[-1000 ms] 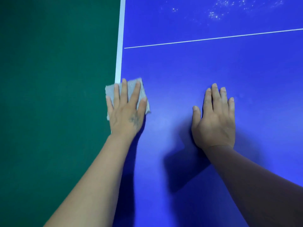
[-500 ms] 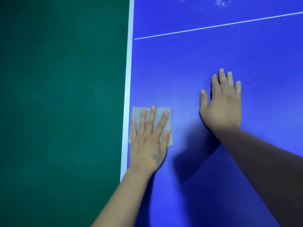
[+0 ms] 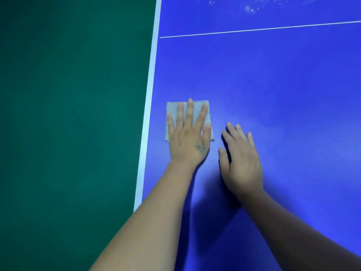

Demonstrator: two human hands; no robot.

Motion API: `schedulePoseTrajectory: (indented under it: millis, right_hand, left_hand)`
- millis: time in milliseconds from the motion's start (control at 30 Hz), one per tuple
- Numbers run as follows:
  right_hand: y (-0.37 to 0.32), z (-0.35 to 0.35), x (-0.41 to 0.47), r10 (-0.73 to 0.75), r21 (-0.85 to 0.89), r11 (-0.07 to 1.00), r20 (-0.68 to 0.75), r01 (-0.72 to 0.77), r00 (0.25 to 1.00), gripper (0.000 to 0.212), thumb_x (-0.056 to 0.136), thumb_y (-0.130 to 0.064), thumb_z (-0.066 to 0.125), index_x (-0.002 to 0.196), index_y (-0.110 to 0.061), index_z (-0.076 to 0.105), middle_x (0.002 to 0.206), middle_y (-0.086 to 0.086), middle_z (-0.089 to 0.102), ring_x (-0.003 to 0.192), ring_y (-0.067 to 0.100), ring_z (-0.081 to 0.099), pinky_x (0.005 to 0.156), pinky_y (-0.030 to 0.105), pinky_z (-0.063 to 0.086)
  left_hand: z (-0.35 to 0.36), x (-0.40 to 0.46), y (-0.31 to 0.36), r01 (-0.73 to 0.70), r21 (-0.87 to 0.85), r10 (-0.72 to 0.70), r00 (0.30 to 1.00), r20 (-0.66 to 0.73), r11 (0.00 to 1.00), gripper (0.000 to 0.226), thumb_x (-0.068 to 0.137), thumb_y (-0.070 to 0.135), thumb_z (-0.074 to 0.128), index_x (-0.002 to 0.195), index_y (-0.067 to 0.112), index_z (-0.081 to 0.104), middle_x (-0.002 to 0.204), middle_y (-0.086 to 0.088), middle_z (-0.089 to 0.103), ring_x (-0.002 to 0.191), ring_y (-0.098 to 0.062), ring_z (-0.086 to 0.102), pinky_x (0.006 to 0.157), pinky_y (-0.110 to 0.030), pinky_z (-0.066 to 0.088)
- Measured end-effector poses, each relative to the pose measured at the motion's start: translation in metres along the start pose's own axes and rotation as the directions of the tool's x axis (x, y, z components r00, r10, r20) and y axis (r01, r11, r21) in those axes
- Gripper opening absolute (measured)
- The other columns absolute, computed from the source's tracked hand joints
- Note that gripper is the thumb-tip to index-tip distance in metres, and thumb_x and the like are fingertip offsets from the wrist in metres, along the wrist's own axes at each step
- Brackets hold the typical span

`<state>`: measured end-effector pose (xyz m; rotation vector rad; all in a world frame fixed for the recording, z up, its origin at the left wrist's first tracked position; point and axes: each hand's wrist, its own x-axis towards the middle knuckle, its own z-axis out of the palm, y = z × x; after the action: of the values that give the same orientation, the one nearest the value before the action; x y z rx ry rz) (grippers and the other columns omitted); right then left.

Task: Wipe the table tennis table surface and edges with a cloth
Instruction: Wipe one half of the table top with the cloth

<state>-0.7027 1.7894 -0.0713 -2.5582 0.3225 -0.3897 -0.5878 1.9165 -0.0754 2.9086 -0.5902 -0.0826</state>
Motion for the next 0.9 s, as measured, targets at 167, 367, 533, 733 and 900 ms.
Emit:
schedulePoseTrajectory:
  millis: [167, 367, 533, 733, 900]
  right_hand:
    - [0.007, 0.0, -0.025, -0.009, -0.073, 0.997, 0.063, 0.014, 0.998, 0.055, 0.108, -0.032, 0.047, 0.156, -0.006, 0.047, 0.169, 0.006, 0.037, 0.16, 0.025, 0.027, 0.131, 0.052, 0.019]
    - [0.005, 0.006, -0.023, -0.014, -0.091, 0.996, 0.038, 0.018, 0.999, 0.052, 0.108, -0.028, 0.048, 0.151, 0.0, 0.052, 0.166, 0.01, 0.041, 0.158, 0.032, 0.03, 0.13, 0.054, 0.018]
    - [0.005, 0.011, -0.022, -0.015, -0.104, 0.994, 0.015, 0.017, 1.0, 0.05, 0.107, -0.026, 0.05, 0.15, 0.0, 0.053, 0.165, 0.011, 0.042, 0.157, 0.033, 0.032, 0.13, 0.054, 0.018]
    - [0.006, 0.013, -0.022, -0.01, -0.126, 0.992, 0.016, 0.012, 1.0, 0.048, 0.11, -0.029, 0.048, 0.149, -0.001, 0.054, 0.166, 0.01, 0.042, 0.157, 0.033, 0.032, 0.129, 0.057, 0.02]
    - [0.007, 0.013, -0.02, -0.008, -0.14, 0.99, 0.025, 0.012, 1.0, 0.047, 0.11, -0.029, 0.047, 0.147, -0.001, 0.054, 0.164, 0.012, 0.043, 0.156, 0.034, 0.033, 0.13, 0.055, 0.018]
  left_hand:
    - [-0.007, -0.092, -0.024, 0.045, 0.0, -0.045, 0.997, 0.07, 0.999, 0.059, 0.115, 0.05, 0.02, 0.172, 0.039, 0.01, 0.181, 0.002, 0.001, 0.167, -0.022, -0.007, 0.133, -0.058, 0.003]
    - [-0.016, -0.102, -0.067, 0.29, 0.015, -0.29, 0.953, 0.091, 0.957, 0.06, 0.113, 0.055, 0.01, 0.171, 0.043, 0.003, 0.181, 0.005, -0.007, 0.166, -0.025, -0.012, 0.132, -0.059, -0.009]
    - [-0.012, -0.039, -0.07, 0.429, -0.038, -0.425, 0.902, 0.078, 0.903, 0.064, 0.108, 0.055, 0.002, 0.171, 0.041, -0.001, 0.18, 0.0, -0.012, 0.165, -0.03, -0.016, 0.13, -0.063, -0.009]
    - [0.0, -0.064, -0.013, 0.121, -0.043, -0.121, 0.993, -0.007, 0.992, 0.058, 0.115, 0.049, 0.021, 0.172, 0.038, 0.015, 0.181, -0.003, 0.005, 0.167, -0.029, -0.001, 0.131, -0.062, 0.005]
    - [-0.005, -0.15, -0.022, 0.028, -0.09, -0.022, 0.998, 0.065, 0.996, 0.059, 0.114, 0.045, 0.034, 0.171, 0.036, 0.021, 0.181, -0.002, 0.007, 0.167, -0.027, -0.001, 0.131, -0.062, 0.01]
